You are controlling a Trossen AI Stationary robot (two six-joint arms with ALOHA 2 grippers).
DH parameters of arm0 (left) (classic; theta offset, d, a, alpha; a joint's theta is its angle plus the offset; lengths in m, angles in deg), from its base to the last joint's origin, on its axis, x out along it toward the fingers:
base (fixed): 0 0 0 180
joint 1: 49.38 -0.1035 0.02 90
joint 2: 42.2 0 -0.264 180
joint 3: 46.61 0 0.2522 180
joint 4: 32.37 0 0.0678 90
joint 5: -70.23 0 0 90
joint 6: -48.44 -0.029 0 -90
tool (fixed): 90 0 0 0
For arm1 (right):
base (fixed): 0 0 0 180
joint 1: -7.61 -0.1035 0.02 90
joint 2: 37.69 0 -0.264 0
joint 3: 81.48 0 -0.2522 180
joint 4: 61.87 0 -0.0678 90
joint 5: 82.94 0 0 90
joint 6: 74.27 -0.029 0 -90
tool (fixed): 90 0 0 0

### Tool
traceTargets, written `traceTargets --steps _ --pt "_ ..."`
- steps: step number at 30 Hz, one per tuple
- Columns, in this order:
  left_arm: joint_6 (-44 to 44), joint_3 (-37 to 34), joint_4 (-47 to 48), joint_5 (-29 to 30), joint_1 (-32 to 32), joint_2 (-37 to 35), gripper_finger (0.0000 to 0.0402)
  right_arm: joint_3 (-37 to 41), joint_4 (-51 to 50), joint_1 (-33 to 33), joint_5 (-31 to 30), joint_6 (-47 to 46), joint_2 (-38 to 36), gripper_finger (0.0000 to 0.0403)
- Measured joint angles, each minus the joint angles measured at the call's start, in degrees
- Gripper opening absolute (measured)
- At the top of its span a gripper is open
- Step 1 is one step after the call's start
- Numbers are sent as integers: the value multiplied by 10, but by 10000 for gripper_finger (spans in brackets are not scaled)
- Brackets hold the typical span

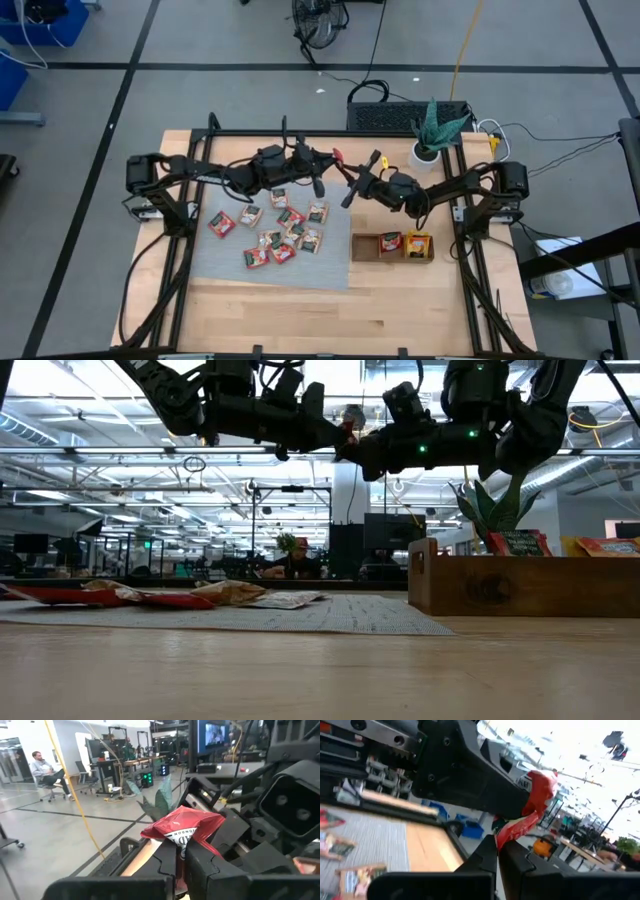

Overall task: Pick & Place Tea
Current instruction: Put the red tea bag into the middle section of the wooden organizer

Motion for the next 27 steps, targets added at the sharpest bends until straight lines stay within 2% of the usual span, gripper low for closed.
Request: traceTargets --steps 5,10,16,17,21,24,27 --pt "-46 -1 14 11 2 -8 28 -1 -122 -22 -31 -16 -41 1" --pt "-59 -1 15 11 2 -22 29 -1 -257 -41 -32 -62 -109 0" --pt "-78 4 -1 3 0 -42 30 7 -367 -48 20 -110 -157 1" --pt "-77 4 -1 8 0 -50 30 9 -413 -50 32 -113 -158 1" --pt "-65 2 47 -19 21 -72 30 0 -404 -49 16 -126 -177 1" --pt "-55 2 66 -13 26 -93 30 5 -418 -54 19 -131 -175 1" --pt "-57 2 82 -9 35 -108 30 4 -382 -54 4 -115 -178 1"
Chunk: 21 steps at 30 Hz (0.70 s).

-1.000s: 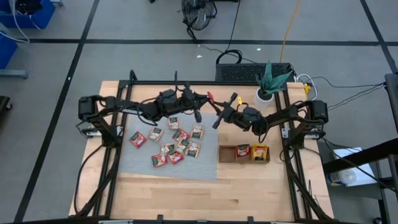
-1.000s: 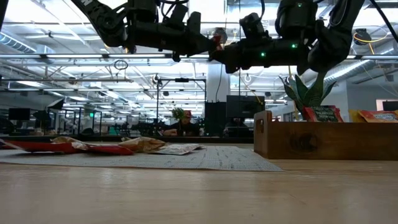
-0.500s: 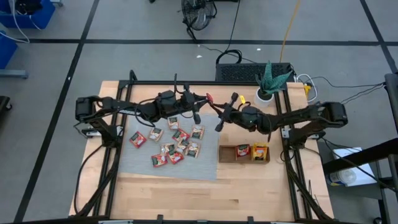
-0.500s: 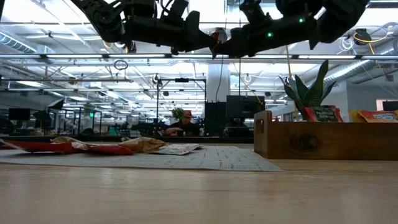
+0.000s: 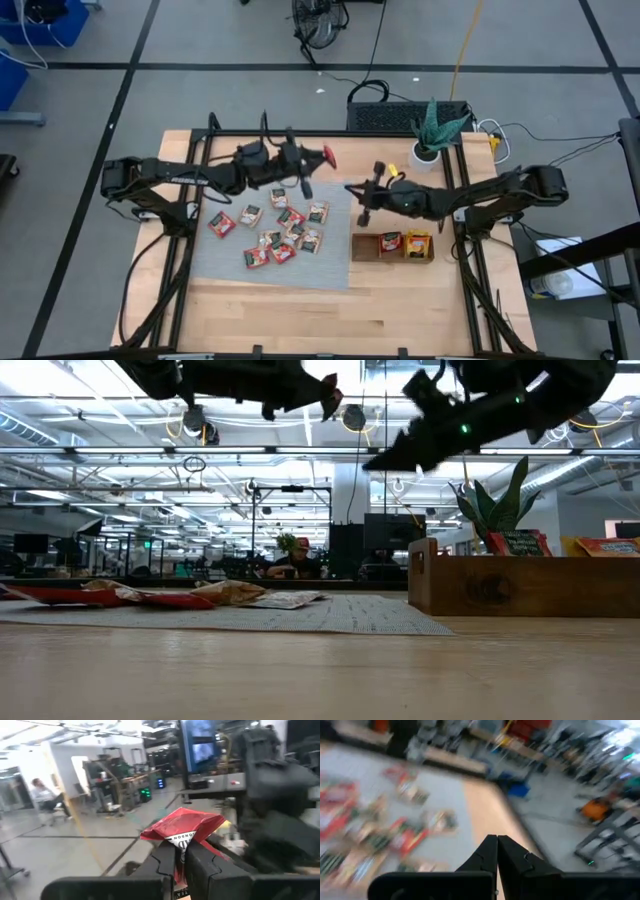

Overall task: Pick & Place Tea
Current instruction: Put the red tea bag into the middle section of the wooden organizer

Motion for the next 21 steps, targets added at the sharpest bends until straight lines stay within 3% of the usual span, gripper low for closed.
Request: traceTargets --steps 7,9,13,21 --pt "13 0 -8 -3 6 -5 10 -1 64 28 5 48 0 2" --pt "18 0 -6 -5 7 -5 16 -1 84 36 38 66 -1 13" --pt "18 0 -2 -3 6 -5 10 -1 129 51 121 69 7 68" --pt "25 0 -1 -3 6 -4 14 -2 284 80 121 68 58 207"
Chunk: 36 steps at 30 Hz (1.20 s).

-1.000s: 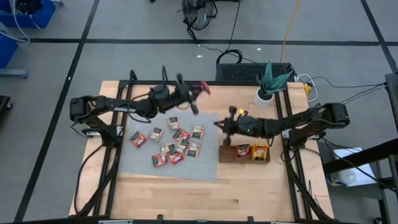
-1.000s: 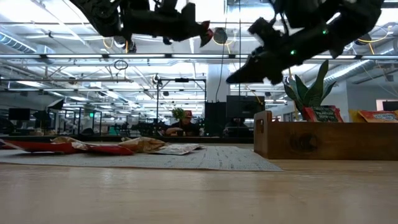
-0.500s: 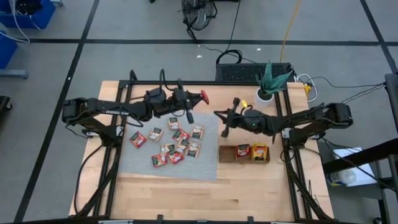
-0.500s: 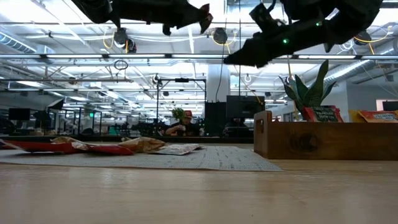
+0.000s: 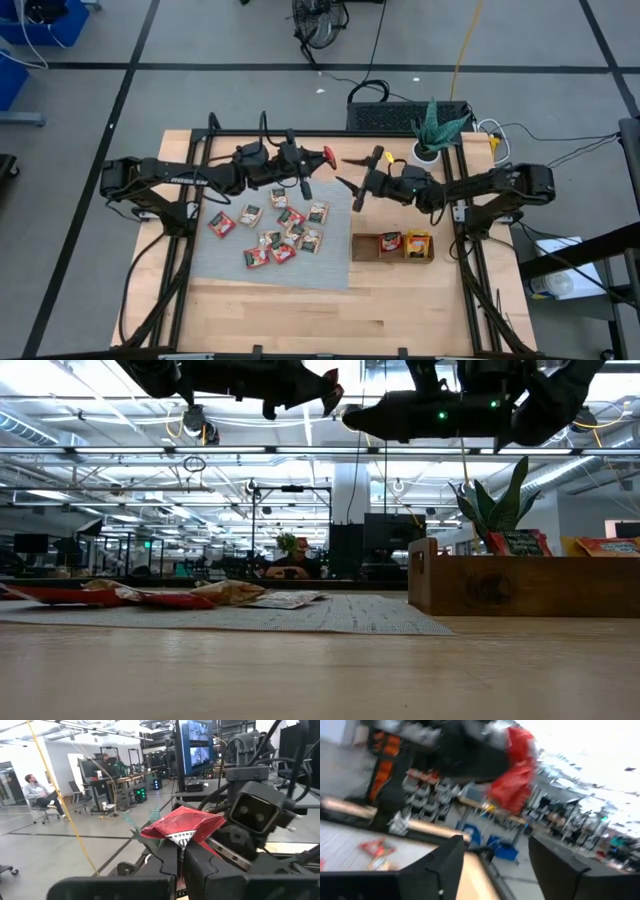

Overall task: Pick & Place Tea
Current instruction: Put the red tea bag into the middle section of the wooden organizer

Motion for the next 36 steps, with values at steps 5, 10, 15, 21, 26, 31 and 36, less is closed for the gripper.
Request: traceTargets --steps 5,10,15,21,26,31,36 --pt "1 0 3 0 0 0 9 -17 59 13 -1 -4 44 219" --pt "1 0 7 0 0 0 13 -31 71 13 29 -6 50 194" --pt "-2 0 11 0 -2 0 10 -32 101 13 45 -20 50 169" --pt "-3 0 12 1 -3 0 8 -32 99 16 74 -61 50 152" --pt "-2 0 11 1 -2 0 15 -38 84 15 75 -65 50 148" --pt "-1 0 9 4 -2 0 7 -51 61 15 75 -71 50 143" --pt "0 0 12 7 -2 0 17 -53 56 16 73 -76 50 110"
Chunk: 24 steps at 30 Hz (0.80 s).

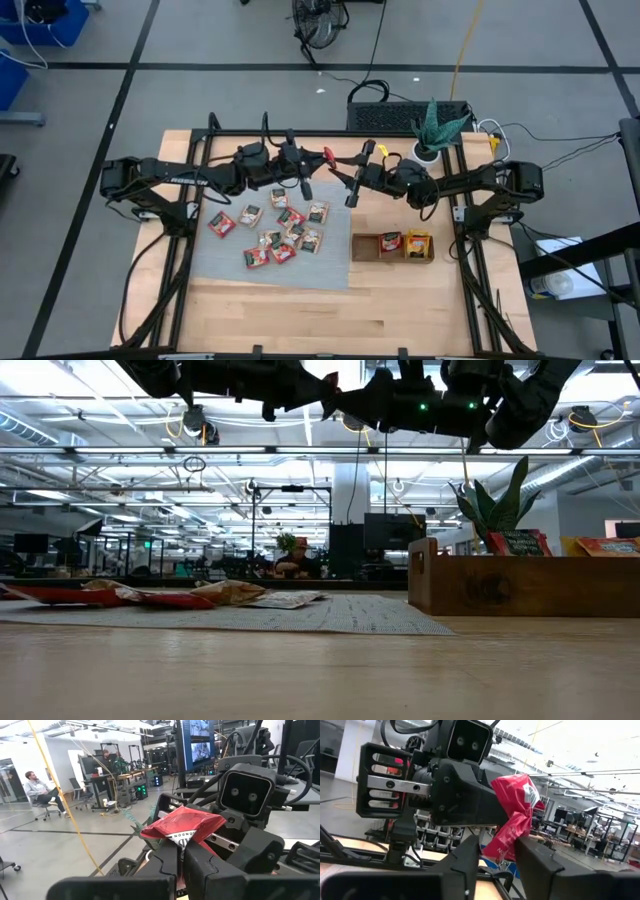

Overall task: Pick & Place Tea
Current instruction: Put the red tea bag into the middle section of the wooden organizer

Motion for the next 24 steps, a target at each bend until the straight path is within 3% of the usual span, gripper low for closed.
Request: traceTargets --steps 9,17,24 --pt "-3 -1 12 7 0 0 14 0 -12 0 -2 1 0 13" --pt "23 -1 14 20 0 1 89 0 -23 -1 -1 9 0 1" --pt "30 -1 14 27 -1 1 183 0 -33 0 0 15 -1 0"
